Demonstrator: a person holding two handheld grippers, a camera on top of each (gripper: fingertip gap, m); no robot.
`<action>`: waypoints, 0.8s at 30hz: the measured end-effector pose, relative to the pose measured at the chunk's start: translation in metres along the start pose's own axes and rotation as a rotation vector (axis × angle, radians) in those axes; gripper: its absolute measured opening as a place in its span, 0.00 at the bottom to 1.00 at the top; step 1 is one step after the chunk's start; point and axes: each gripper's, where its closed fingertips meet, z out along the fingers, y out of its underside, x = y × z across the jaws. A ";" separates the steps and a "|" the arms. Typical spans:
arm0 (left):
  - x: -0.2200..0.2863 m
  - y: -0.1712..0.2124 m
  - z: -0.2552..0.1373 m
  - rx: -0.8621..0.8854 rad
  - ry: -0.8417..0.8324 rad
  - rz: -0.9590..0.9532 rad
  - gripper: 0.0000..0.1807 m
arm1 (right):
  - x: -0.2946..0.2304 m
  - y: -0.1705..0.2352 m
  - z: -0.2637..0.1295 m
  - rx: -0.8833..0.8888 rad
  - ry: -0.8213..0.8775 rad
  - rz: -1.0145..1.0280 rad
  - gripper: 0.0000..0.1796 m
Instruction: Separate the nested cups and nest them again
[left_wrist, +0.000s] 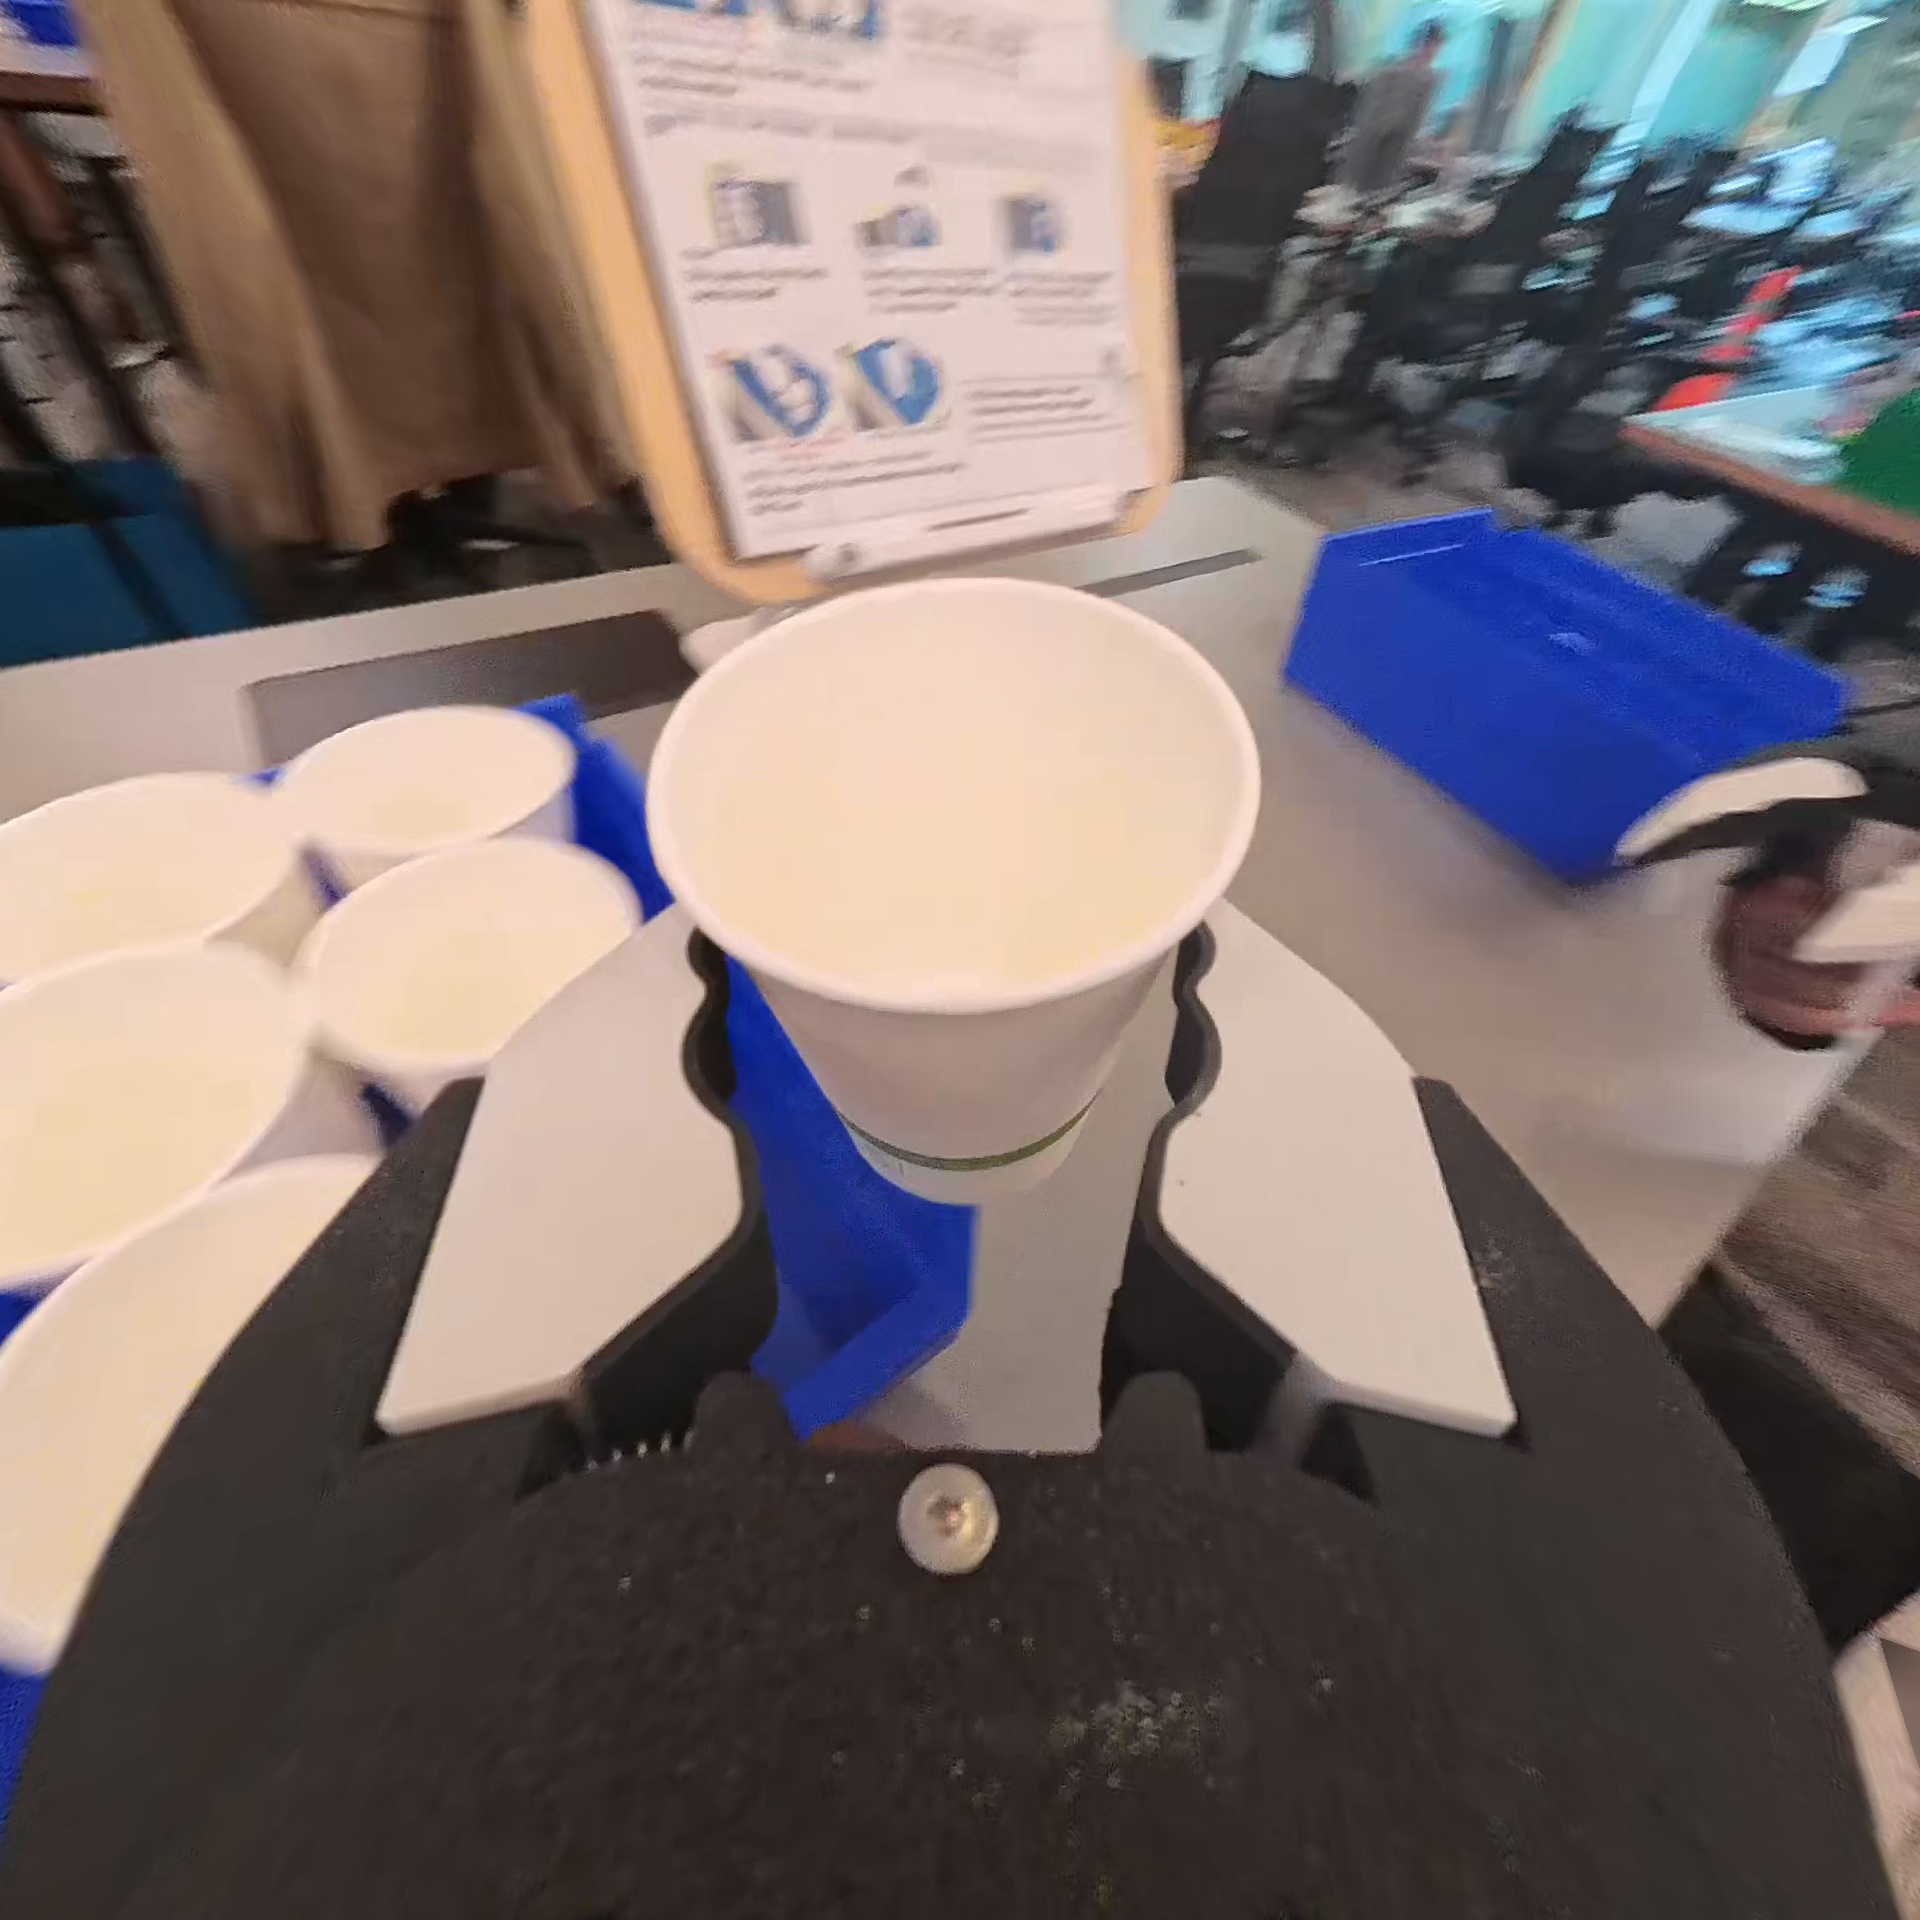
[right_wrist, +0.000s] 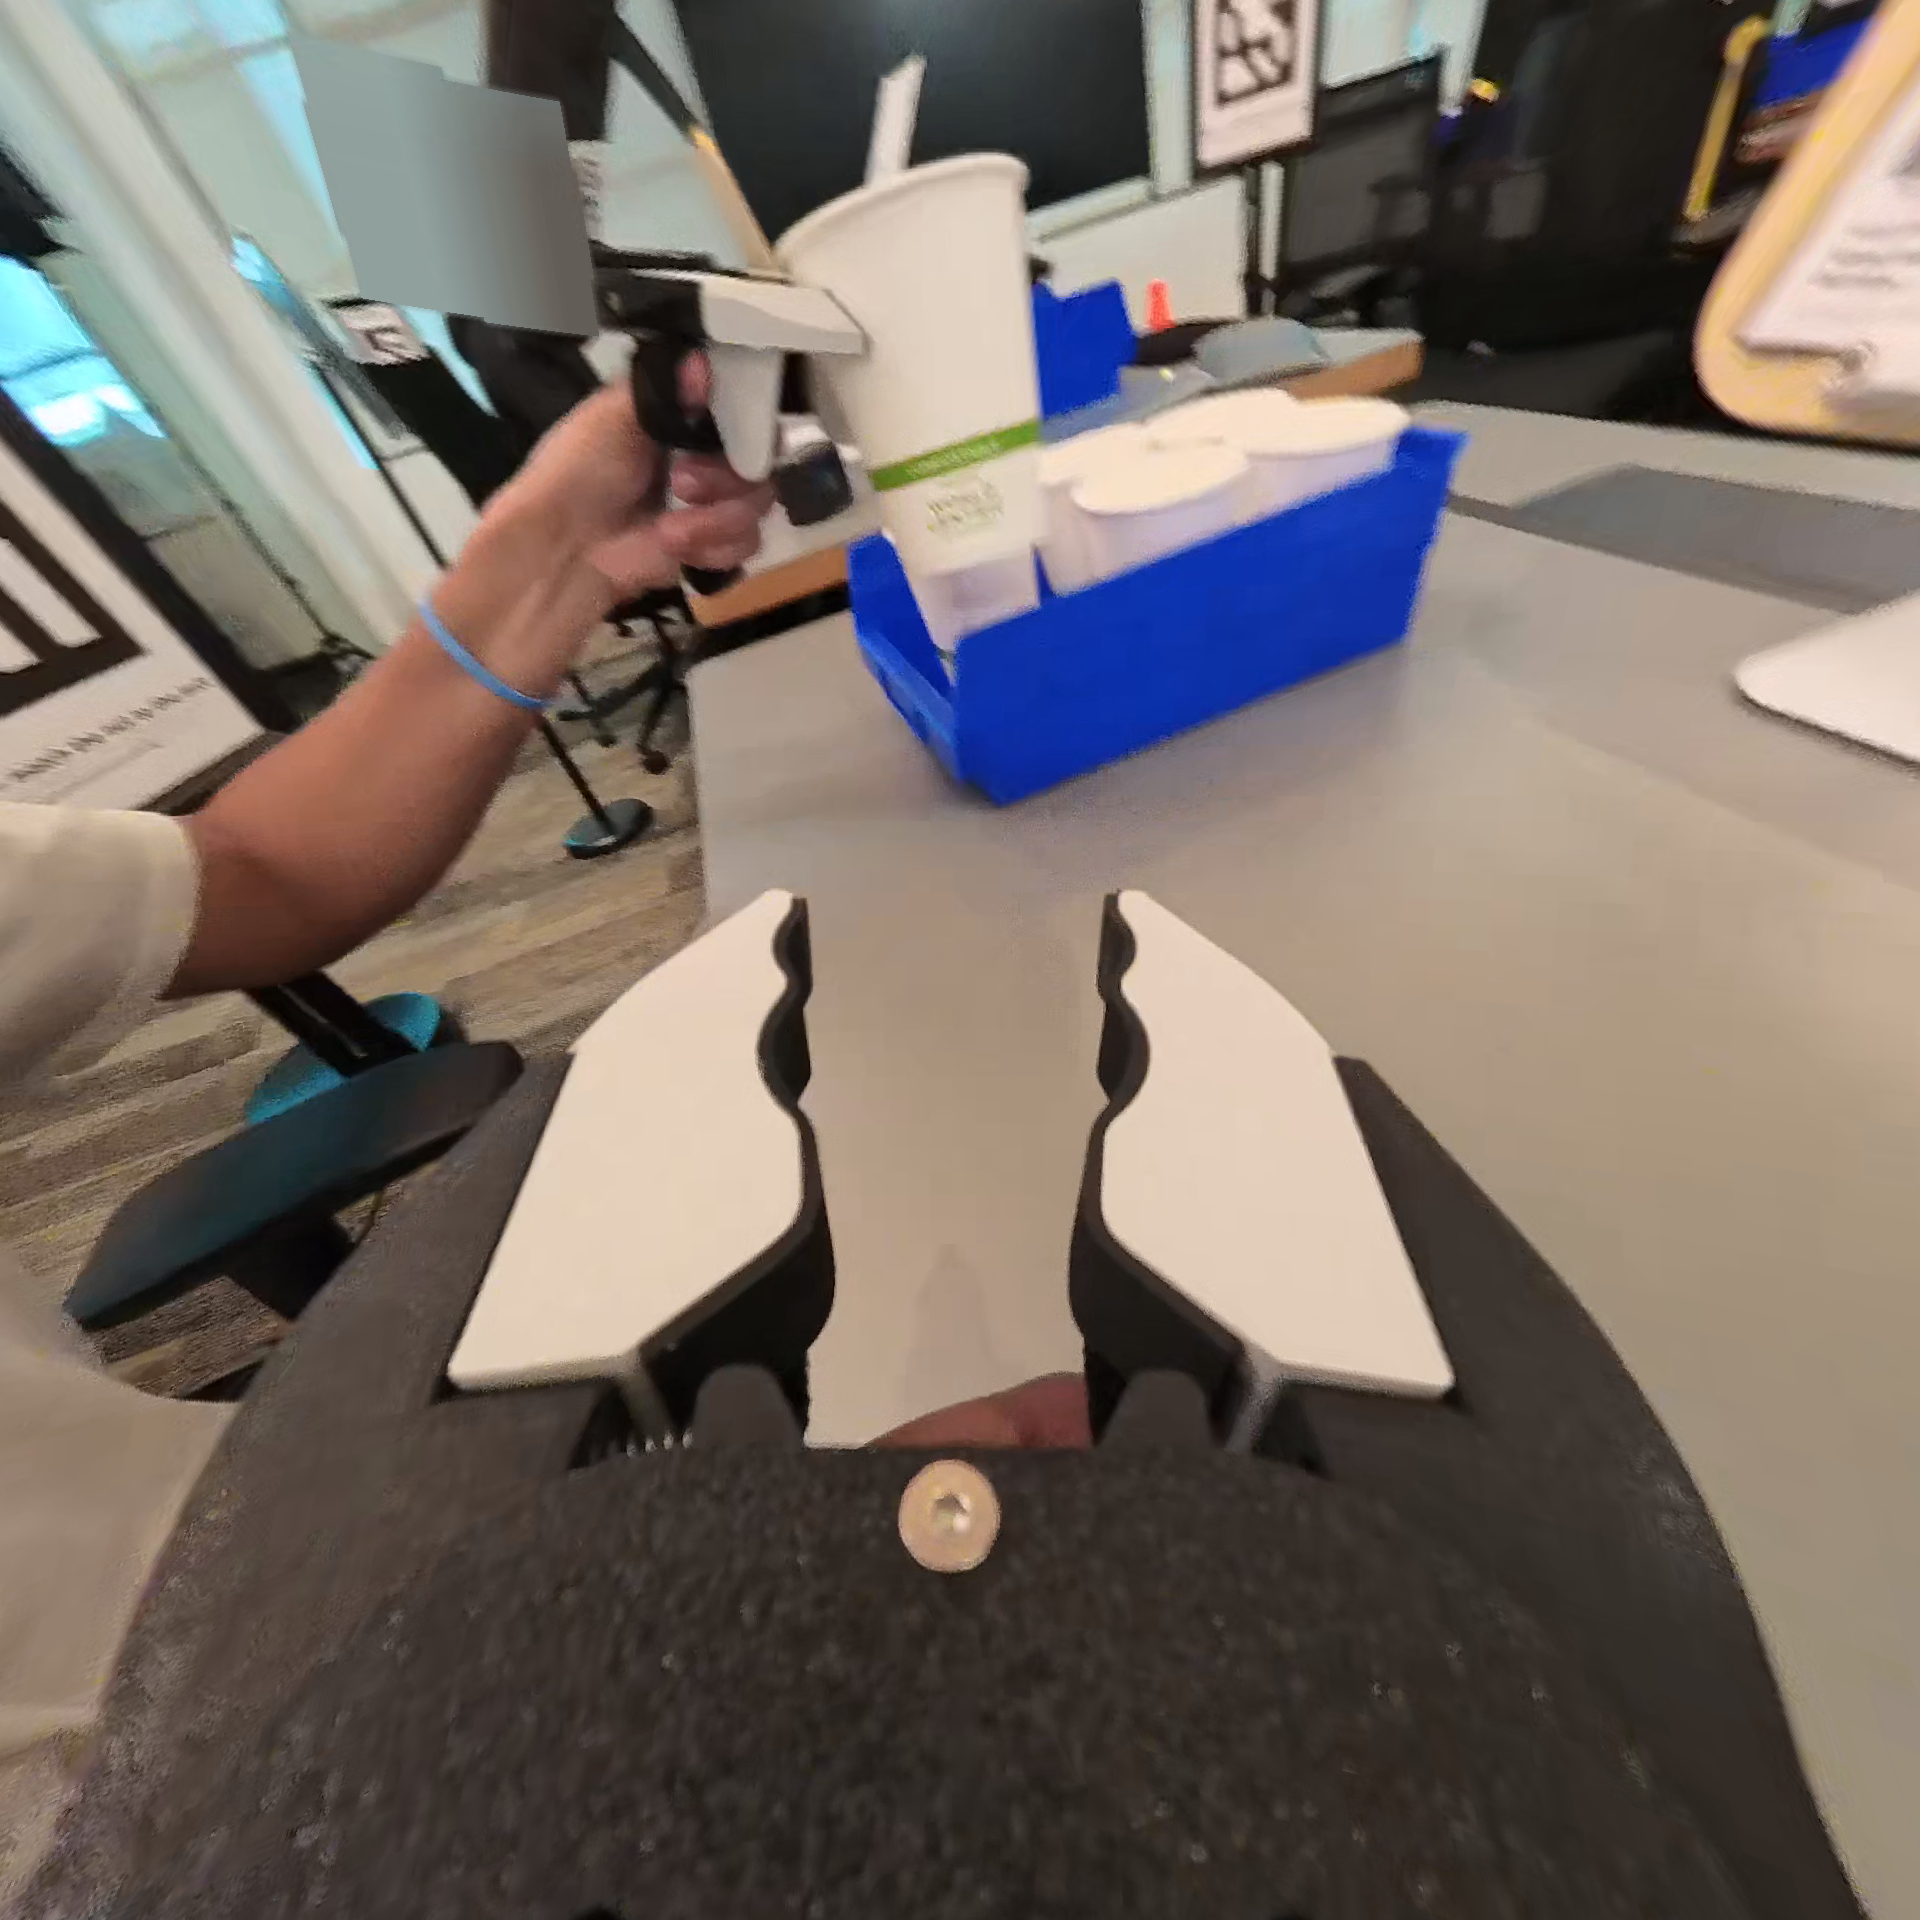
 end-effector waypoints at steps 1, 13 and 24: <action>0.013 -0.006 0.006 0.009 0.064 -0.001 0.46 | -0.003 -0.009 0.007 0.012 -0.035 -0.014 0.30; 0.175 -0.004 0.095 -0.100 0.699 0.165 0.46 | 0.021 -0.035 0.047 0.012 -0.135 -0.091 0.47; 0.219 -0.006 0.123 -0.074 0.832 0.154 0.45 | 0.042 -0.044 0.012 0.124 0.000 -0.133 0.43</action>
